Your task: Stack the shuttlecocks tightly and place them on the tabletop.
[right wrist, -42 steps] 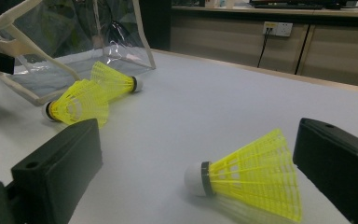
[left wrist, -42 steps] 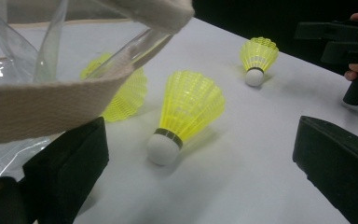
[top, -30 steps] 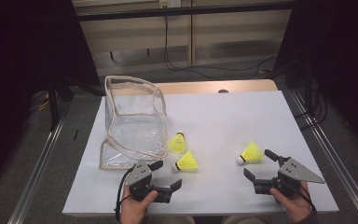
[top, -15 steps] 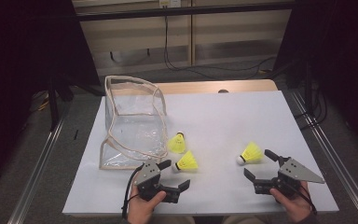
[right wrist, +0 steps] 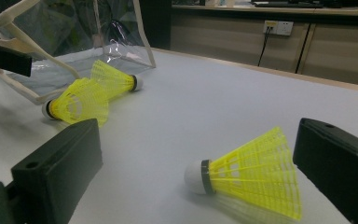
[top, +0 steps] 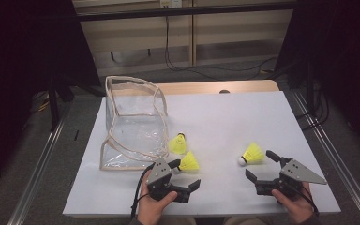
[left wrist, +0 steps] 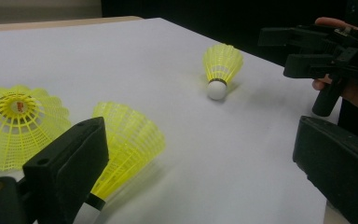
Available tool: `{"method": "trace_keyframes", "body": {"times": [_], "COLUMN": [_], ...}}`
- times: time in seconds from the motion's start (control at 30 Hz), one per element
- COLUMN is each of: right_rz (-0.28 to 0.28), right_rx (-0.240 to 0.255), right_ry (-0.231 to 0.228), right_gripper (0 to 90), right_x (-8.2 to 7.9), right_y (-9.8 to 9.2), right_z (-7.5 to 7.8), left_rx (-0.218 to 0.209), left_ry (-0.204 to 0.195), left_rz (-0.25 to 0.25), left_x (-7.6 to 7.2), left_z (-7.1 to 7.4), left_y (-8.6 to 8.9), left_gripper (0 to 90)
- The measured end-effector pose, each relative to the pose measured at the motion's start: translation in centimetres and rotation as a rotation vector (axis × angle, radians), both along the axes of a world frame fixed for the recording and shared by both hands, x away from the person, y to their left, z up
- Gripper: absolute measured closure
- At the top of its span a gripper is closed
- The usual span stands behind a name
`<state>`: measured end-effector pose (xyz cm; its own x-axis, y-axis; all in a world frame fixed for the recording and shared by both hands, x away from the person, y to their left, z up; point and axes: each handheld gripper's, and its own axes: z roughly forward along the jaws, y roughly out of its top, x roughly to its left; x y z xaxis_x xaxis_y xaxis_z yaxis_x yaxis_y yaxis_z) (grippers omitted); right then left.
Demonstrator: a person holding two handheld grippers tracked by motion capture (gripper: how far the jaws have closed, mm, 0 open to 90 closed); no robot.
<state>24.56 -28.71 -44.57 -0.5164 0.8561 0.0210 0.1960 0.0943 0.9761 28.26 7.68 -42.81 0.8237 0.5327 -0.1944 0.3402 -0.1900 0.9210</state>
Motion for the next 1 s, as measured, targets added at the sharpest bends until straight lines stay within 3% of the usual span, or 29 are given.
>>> {"method": "trace_keyframes", "body": {"times": [0.67, 1.0], "right_rz": [0.001, 0.003], "right_rx": [0.002, 0.004], "right_ry": [0.001, 0.002], "right_gripper": [0.6, 0.6], "right_x": [0.0, 0.0], "right_y": [0.0, 0.0], "right_z": [0.0, 0.0], "left_rx": [0.026, 0.045], "left_ry": [-0.004, 0.025], "left_rz": [0.042, 0.076], "left_x": [0.4, 1.0], "left_z": [0.7, 1.1], "left_y": [-2.1, -3.7], "left_gripper": [3.4, 2.6]}}
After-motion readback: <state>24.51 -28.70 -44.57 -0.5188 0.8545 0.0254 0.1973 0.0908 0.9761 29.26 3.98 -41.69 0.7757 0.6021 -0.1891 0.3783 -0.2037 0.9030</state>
